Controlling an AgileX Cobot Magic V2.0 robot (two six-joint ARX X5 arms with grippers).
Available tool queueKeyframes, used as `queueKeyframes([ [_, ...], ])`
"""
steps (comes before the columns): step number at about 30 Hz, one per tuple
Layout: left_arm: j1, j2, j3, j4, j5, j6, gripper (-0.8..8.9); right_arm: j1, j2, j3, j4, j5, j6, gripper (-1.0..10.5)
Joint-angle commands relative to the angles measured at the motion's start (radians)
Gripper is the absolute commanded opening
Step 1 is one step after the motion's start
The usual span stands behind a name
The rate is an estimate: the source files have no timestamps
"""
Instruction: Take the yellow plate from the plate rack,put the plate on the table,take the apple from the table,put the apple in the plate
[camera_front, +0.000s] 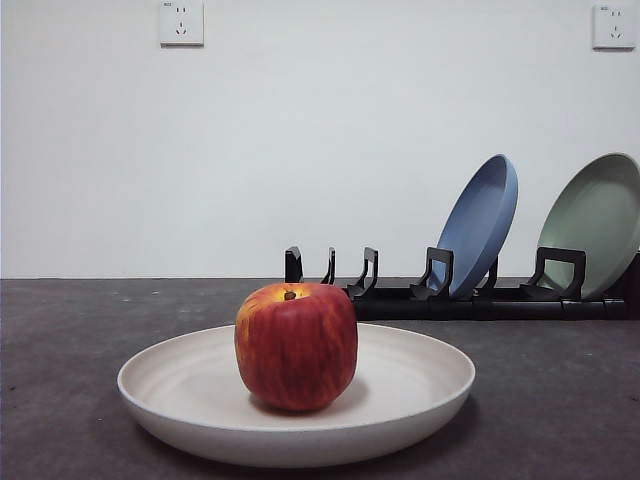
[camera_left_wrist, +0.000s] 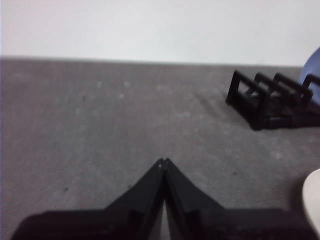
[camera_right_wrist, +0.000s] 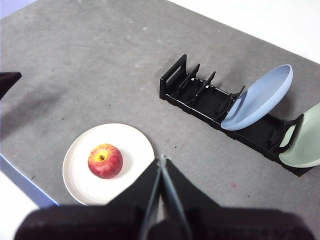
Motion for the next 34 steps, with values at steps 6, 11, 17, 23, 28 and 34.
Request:
queueKeyframes([
  [6, -0.013, -0.023, -0.010, -0.053, -0.108, 0.120, -0.03, 0.001, 0.013, 0.000, -0.020, 0.004, -0.003, 0.0],
  [11, -0.012, -0.023, -0.010, -0.054, -0.106, 0.124, -0.03, 0.001, 0.021, 0.000, -0.020, 0.004, -0.003, 0.0],
  [17, -0.012, -0.014, -0.010, -0.045, -0.106, 0.117, -0.03, 0.001, 0.032, 0.000, -0.020, 0.004, -0.003, 0.0],
  [23, -0.012, 0.008, -0.010, -0.045, -0.106, 0.117, -0.03, 0.001, 0.039, 0.000, -0.020, 0.004, -0.003, 0.0],
  [28, -0.012, 0.027, -0.010, -0.045, -0.106, 0.117, -0.03, 0.001, 0.044, 0.000, -0.020, 0.004, -0.003, 0.0],
  [34, -0.012, 0.043, -0.010, -0.045, -0.106, 0.117, -0.03, 0.001, 0.047, 0.000, -0.021, 0.005, -0.019, 0.0],
])
